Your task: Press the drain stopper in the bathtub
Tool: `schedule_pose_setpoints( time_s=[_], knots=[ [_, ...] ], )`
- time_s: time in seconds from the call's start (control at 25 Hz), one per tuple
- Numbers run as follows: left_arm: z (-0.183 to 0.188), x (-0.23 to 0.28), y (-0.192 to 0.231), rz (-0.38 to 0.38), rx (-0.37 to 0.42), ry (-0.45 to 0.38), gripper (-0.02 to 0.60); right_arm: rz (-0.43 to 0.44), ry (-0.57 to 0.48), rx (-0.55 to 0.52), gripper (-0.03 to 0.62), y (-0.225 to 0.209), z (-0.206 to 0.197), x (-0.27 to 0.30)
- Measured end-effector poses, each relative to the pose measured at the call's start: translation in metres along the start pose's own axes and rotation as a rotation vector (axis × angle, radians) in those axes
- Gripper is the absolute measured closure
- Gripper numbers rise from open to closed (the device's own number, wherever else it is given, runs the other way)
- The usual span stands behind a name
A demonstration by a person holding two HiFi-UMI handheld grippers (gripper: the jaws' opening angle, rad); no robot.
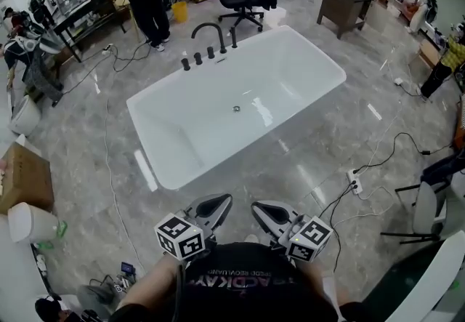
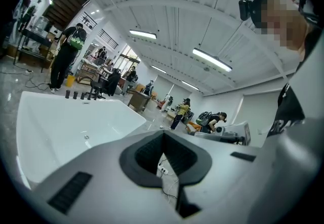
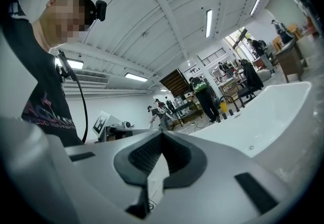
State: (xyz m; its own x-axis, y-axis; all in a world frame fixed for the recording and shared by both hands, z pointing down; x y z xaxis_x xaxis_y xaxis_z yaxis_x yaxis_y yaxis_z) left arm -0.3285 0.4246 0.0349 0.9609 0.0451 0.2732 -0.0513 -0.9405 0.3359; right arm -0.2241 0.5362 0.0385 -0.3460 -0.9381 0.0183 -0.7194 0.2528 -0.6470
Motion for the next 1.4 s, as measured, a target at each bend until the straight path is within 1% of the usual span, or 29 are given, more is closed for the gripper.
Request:
schedule_pose_setpoints(
  time_s=[0.24,0.4,0.56,0.72,0.92,1.16,1.4],
  knots=[
    [0.002,0.020,-0.005,0.033,-0.004,-0.006,0.575,0.005,-0.017,0.010,0.585,-0.018,0.009,-0.021],
    [0.002,0.033,-0.004,0.049,-0.016,-0.002,0.575,-0.015,-0.019,0.038,0.585,-0.032,0.010,-0.032],
    [-0.002,0.039,-0.002,0.052,-0.029,0.002,0.575,-0.027,-0.019,0.056,0.585,-0.042,0.009,-0.036],
    [-0.004,0.049,0.010,0.046,-0.050,0.005,0.575,-0.038,-0.015,0.059,0.585,-0.054,0.013,-0.030],
    [0.000,0.067,0.042,0.019,-0.058,0.010,0.575,-0.079,-0.022,0.060,0.585,-0.075,0.022,-0.011],
    [0.031,0.103,0.098,-0.015,-0.050,0.015,0.575,-0.123,-0.036,0.066,0.585,-0.117,0.055,0.028],
    [0.057,0.120,0.160,0.000,-0.079,0.006,0.575,-0.134,-0.005,0.070,0.585,-0.148,0.091,0.082]
  ],
)
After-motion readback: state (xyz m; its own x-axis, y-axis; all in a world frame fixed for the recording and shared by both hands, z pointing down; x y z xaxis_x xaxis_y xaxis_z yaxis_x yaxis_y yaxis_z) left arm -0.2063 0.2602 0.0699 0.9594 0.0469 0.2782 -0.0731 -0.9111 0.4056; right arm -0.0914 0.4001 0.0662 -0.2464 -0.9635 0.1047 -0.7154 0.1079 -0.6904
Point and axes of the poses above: the fingertips, and each gripper's own axes: x forward along the fingers, y to its left, z out of its top, the point moved 6 cm from there along -x, backward along the fingers, and after that the axes turned 9 degrees about x, right-handed, at the moved point
